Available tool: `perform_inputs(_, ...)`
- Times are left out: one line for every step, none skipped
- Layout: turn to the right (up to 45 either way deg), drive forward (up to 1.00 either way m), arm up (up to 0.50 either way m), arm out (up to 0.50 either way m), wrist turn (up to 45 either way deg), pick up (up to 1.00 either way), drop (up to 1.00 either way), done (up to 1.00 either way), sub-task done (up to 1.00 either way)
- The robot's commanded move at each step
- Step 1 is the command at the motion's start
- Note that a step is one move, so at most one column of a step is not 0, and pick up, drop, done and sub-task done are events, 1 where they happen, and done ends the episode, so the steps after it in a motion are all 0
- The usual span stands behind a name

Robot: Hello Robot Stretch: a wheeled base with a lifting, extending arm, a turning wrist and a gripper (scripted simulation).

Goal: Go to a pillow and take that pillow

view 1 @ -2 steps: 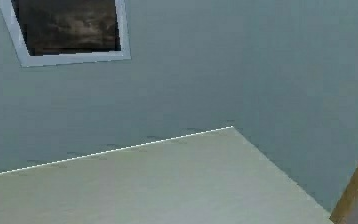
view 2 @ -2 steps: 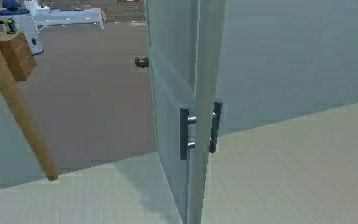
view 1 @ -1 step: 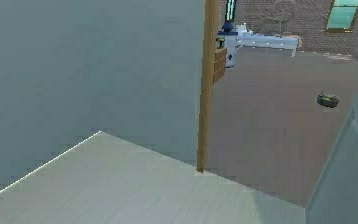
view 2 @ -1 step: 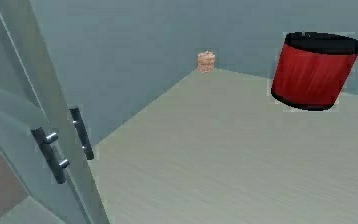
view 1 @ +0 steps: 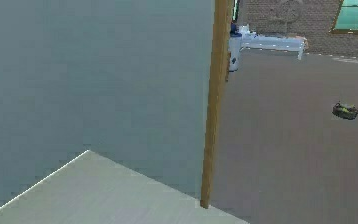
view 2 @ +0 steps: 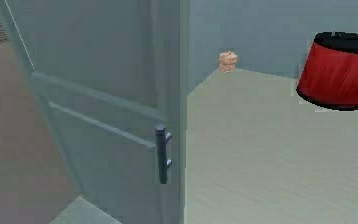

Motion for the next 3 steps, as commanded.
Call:
perform_inputs(21.0, 0.0, 0.0, 0.0, 0.0, 0.0, 0.0, 0.0, 0.0)
perform_inputs(0.0, 1.0, 0.0, 0.0, 0.0, 0.0, 0.0, 0.0, 0.0)
perform_inputs(3.0, 0.0, 0.0, 0.0, 0.0, 0.0, 0.0, 0.0, 0.0)
